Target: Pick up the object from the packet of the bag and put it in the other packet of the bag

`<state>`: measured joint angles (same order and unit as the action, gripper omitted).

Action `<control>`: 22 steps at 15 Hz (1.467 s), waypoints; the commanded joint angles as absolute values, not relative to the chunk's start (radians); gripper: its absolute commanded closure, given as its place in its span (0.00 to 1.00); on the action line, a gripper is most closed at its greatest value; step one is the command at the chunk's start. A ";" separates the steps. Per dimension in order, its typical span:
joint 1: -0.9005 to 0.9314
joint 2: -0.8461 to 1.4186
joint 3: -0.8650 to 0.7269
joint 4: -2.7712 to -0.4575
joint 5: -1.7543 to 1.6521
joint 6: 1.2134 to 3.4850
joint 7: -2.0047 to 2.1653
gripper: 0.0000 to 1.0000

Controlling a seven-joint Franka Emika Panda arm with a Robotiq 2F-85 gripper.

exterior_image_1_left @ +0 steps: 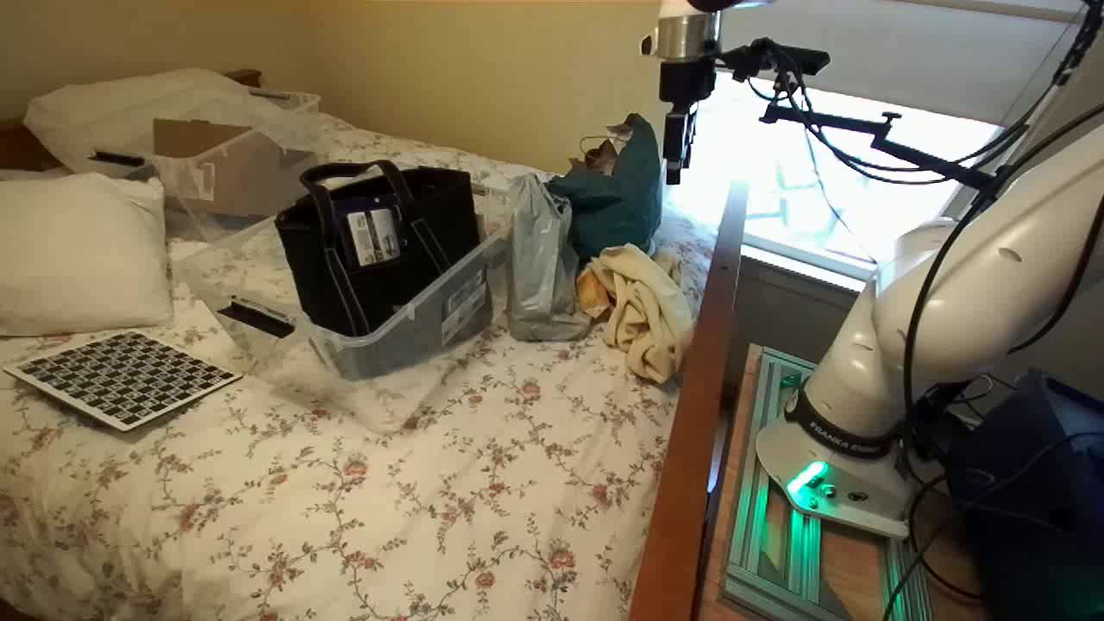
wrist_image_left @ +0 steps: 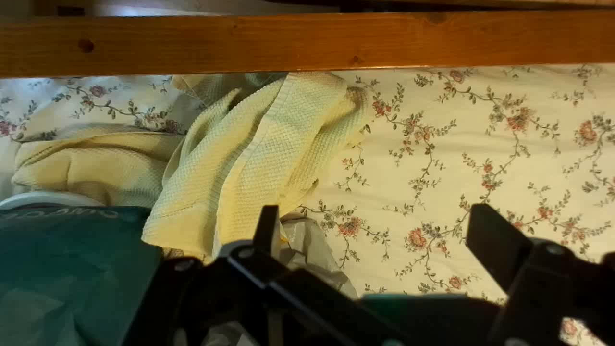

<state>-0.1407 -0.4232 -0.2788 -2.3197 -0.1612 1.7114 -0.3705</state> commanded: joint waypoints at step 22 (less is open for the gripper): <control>0.153 -0.186 -0.073 -2.202 -0.006 2.206 -0.625 0.00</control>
